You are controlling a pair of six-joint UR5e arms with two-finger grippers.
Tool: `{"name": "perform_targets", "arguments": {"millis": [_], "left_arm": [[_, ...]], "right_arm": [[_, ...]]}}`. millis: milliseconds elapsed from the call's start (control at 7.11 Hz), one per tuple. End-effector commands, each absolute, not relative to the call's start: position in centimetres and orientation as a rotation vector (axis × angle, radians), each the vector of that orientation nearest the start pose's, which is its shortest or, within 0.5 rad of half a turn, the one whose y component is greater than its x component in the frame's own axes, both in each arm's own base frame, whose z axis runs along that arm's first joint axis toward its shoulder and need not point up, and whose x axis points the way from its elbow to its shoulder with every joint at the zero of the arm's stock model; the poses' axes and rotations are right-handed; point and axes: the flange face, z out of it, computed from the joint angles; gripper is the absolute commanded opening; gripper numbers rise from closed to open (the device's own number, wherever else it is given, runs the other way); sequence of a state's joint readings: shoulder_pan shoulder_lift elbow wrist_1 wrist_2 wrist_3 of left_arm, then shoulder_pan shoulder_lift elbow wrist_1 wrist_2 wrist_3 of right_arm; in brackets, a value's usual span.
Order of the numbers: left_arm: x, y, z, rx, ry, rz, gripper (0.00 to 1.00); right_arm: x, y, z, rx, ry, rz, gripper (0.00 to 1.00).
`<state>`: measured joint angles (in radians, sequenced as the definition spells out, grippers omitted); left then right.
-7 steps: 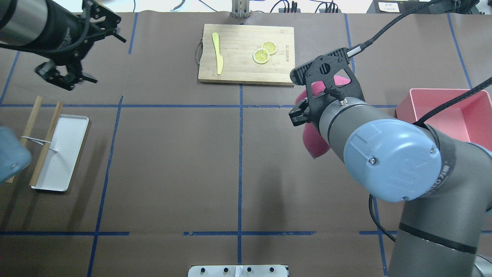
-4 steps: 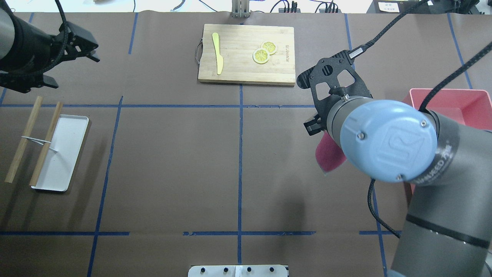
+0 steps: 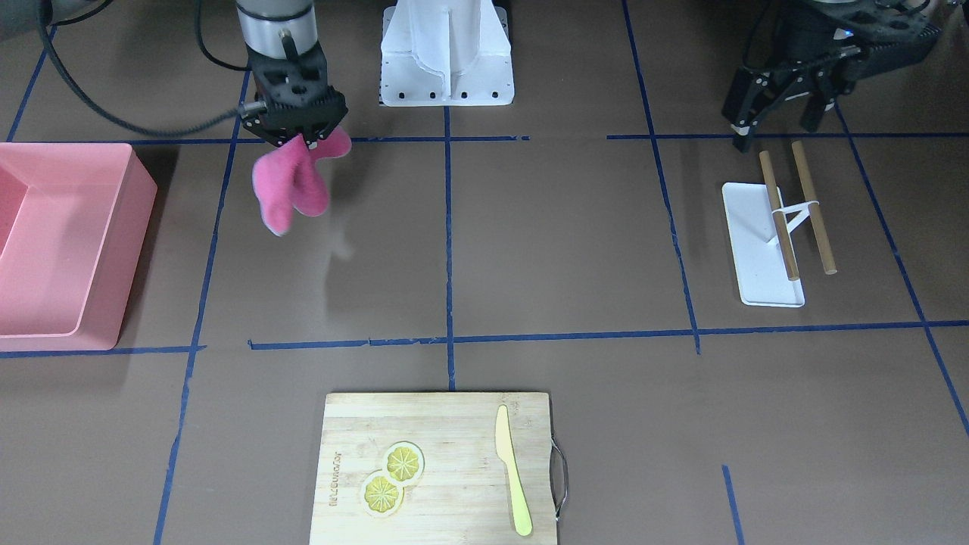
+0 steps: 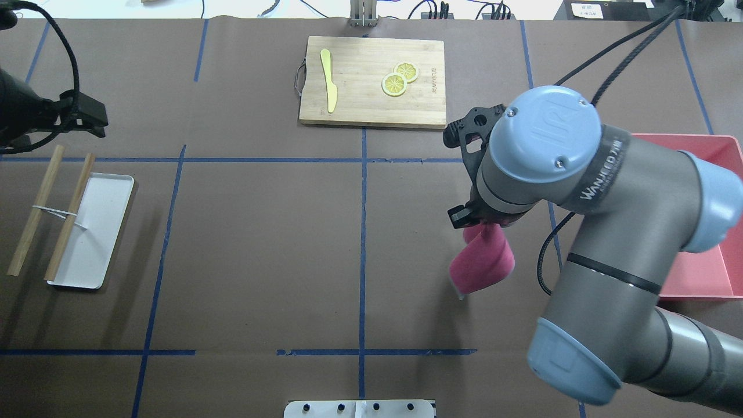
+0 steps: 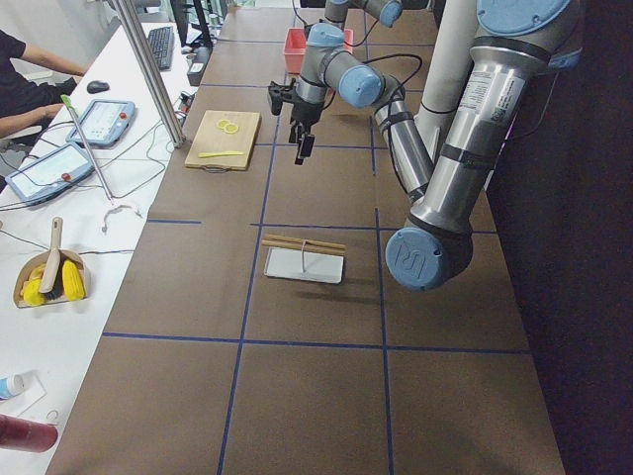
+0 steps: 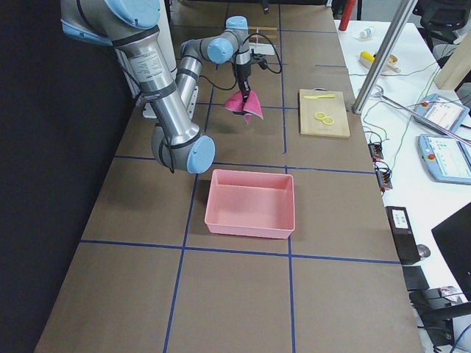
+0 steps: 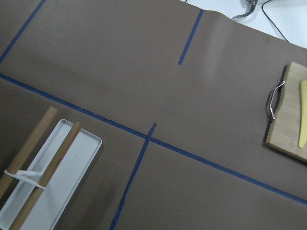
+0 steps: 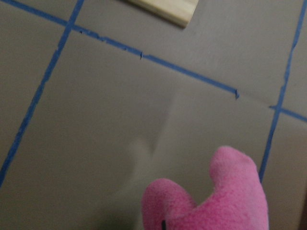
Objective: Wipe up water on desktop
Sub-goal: 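Lower the cloth onto the table with the right gripper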
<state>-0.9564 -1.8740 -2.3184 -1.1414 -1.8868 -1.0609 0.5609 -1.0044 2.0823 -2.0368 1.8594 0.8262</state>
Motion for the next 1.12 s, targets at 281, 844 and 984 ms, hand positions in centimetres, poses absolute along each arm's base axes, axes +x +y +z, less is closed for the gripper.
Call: {"name": "perform_targets", "arguments": {"millis": [281,844,984], "left_arm": [[9.5,-44.9,28.0,0.193,0.603,-0.103,1.0],[5.9,-46.0,29.2,0.187,0.593,-0.06,1.0],[5.9,-46.0,29.1,0.189,0.593,-0.061,1.0]], "right_arm": [[-48.5,-35.5,25.3,-0.088,-0.754,-0.178,0.0],[-49.1,-40.7,30.5,-0.111,-0.687,-0.091,0.0],[-47.9,-44.1,33.2,-0.129,-0.648,-0.031,0.0]]}}
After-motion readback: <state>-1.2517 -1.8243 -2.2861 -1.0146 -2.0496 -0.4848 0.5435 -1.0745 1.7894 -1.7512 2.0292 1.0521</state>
